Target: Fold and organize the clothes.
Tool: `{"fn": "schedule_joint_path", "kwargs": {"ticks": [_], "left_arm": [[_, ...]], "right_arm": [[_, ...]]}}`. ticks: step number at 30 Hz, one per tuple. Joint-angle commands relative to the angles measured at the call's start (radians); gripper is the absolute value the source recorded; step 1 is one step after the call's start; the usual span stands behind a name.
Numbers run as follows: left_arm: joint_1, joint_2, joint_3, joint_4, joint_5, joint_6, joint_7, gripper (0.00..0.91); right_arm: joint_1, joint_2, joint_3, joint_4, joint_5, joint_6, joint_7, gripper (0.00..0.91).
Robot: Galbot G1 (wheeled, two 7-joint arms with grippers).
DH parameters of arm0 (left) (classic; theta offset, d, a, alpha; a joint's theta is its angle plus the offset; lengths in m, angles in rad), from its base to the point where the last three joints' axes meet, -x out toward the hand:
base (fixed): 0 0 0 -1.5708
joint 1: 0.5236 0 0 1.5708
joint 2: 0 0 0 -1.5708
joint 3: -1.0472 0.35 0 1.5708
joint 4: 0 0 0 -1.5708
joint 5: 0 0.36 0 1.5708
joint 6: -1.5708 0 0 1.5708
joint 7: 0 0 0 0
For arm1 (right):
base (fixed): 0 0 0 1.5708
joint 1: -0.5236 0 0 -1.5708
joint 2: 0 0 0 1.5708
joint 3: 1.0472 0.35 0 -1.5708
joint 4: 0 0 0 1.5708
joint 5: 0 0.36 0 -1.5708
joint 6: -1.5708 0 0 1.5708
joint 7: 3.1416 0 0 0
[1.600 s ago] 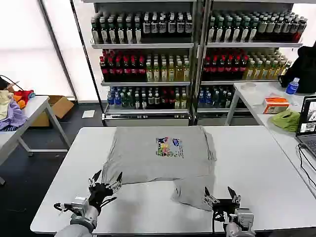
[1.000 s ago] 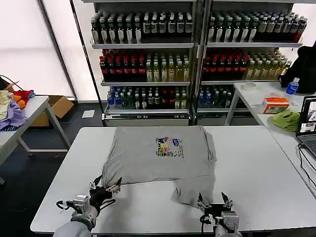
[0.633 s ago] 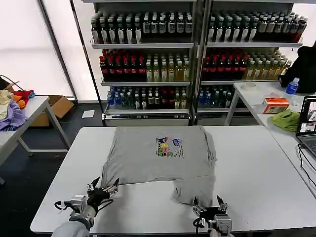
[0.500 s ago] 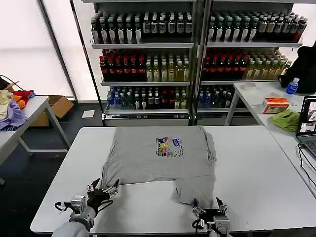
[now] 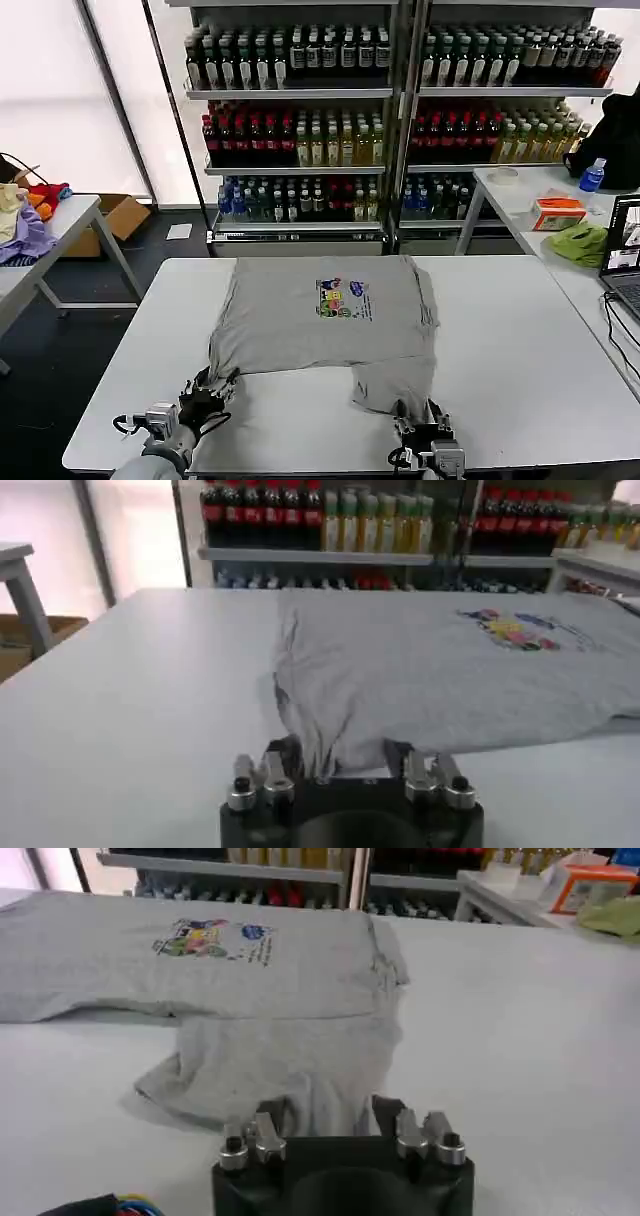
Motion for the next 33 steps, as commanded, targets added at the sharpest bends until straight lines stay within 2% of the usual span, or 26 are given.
{"fn": "schedule_joint_path", "kwargs": {"ticks": [1,12,18,22,29,33], "left_arm": [[0.001,-0.007,0.003,0.009,0.002,0.007,0.002,0.010],[-0.023,-0.023,0.005,-0.019,-0.005,-0.078,0.003,0.000],[-0.042,-0.030,0.008,-0.051,-0.029,-0.123,0.004,0.000],[-0.070,-0.031,0.013,-0.045,-0.028,-0.132,-0.002,0.000],[-0.178,-0.035,0.015,0.033,-0.040,-0.155,-0.004,0.000],[-0.257,-0.028,0.025,0.096,-0.079,-0.152,-0.005,0.000]], "right_arm": [[-0.005,-0.007,0.004,-0.009,0.000,0.026,-0.023,0.000],[0.003,0.002,0.054,0.037,0.004,0.066,-0.058,0.000],[0.035,0.021,0.110,0.095,-0.029,0.079,-0.086,0.000],[0.064,0.031,0.132,0.105,-0.040,0.096,-0.084,0.000],[0.215,0.048,0.152,-0.001,-0.068,0.144,-0.095,0.000],[0.346,0.054,0.150,-0.068,-0.047,0.128,-0.094,0.000]]}}
